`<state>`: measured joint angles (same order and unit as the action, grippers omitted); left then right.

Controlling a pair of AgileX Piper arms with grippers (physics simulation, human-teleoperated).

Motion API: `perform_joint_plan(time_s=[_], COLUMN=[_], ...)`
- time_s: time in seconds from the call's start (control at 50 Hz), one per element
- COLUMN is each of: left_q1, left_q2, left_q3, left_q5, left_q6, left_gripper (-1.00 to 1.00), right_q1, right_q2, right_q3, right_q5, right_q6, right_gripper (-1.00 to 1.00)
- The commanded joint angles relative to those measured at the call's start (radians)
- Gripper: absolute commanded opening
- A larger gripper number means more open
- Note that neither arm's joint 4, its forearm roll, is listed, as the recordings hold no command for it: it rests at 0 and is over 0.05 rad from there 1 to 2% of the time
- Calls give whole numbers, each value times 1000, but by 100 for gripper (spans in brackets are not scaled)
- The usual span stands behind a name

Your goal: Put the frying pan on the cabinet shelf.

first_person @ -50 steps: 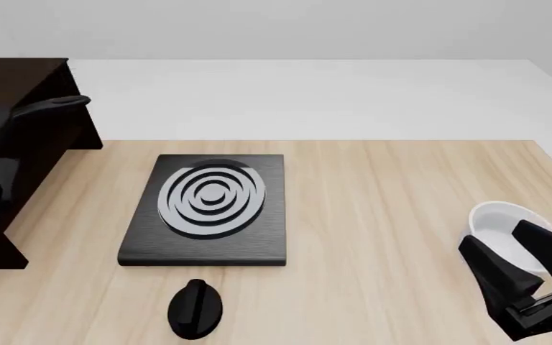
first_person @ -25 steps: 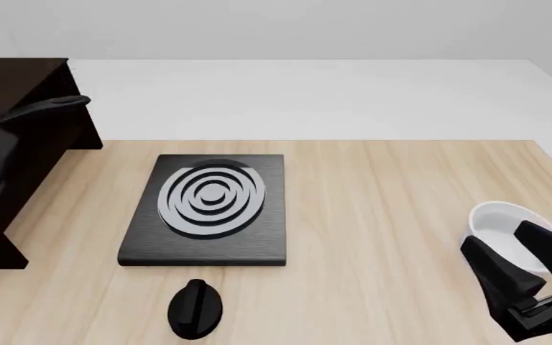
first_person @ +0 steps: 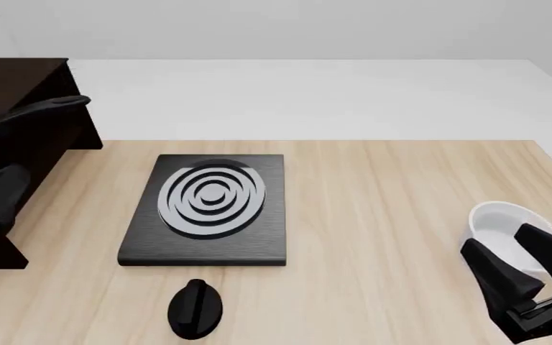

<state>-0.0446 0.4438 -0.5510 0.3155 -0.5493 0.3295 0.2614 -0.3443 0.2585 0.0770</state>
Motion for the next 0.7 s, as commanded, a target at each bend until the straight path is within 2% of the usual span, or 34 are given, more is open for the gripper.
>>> perform_joint_plan(time_s=[0.02,0.06,0.1,0.26,0.32,0.4,0.5,0.7], left_q1=[-15,-12,-10,-11,-12,-5,-18,-21], left_q2=[-58,-71,-80,-150,-165,-193,-242,-343], left_q3=[26,31,31,61,62,54,66,67], left_q5=[61,68,81,134,154,184,226,325], left_q6=[120,132,180,215,287,325,276,287], left_gripper=[100,100,100,100,100,100,100,100], right_q1=[-12,-16,-19,-22,-25,-34,-37,-44], right_q2=[-5,-9,-11,-15,-19,-28,-26,-25], right_q3=[17,18,19,34,43,44,48,73], right_q5=[-5,-2,-3,-13,-17,-10,-13,-30], right_q6=[-5,-8,-8,-17,-21,-21,-25,-23], right_gripper=[100,100,100,100,100,100,100,100])
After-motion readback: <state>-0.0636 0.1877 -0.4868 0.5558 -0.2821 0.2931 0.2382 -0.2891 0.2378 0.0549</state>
